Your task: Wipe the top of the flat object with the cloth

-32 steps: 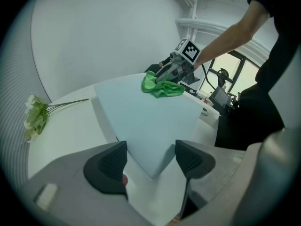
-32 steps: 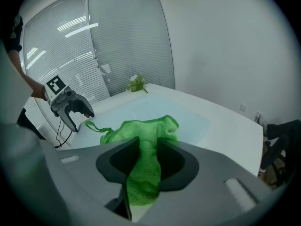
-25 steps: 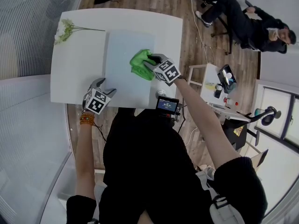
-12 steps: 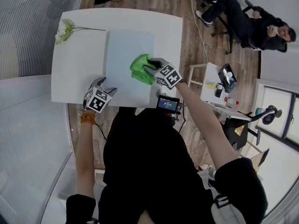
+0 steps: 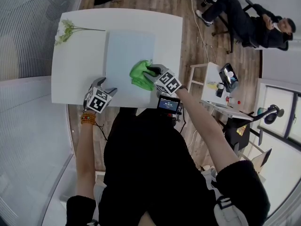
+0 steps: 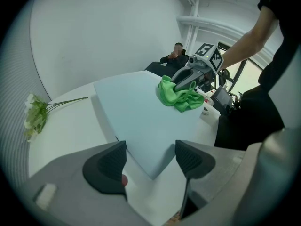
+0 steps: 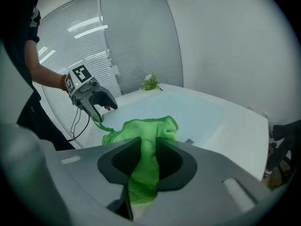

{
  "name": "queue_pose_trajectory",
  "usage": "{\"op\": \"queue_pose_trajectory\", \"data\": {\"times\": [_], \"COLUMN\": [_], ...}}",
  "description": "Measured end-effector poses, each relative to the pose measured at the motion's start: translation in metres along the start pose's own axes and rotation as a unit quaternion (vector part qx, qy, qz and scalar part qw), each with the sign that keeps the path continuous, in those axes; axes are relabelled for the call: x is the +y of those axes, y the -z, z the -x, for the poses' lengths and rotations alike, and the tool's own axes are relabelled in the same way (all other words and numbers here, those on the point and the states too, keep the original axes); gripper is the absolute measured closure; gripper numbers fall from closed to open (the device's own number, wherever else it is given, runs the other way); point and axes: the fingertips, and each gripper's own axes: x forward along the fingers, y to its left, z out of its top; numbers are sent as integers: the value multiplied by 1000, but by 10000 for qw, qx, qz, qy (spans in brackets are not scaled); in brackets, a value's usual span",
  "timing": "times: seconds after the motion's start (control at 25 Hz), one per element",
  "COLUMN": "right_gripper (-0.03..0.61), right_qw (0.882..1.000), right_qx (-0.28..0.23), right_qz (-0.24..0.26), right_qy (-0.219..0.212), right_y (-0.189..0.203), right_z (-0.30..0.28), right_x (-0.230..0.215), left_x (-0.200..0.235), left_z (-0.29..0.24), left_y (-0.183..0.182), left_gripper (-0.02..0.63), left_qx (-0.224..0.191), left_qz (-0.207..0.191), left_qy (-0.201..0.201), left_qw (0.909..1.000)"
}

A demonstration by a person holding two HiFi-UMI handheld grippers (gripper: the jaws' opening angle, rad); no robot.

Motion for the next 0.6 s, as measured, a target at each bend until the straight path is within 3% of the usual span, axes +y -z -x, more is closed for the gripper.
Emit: {"op": "queue_pose_trajectory", "data": {"times": [0.24, 0.6], "right_gripper": [469, 479], "right_qw": [9998, 9969], "right_qx": [24, 365], "right_qz": [207, 604], "right_qy": [4, -348], "right_y": [6, 17], "right_z": [1, 7], "right_x": [12, 33], "left_x": [0, -3], "left_z": [1, 0], "left_y": [0, -2], "left_gripper": [293, 293], "left_qx": [21, 41], "left_qz": [9, 12], "left_qy": [10, -16], "left_qw": [10000, 10000]}}
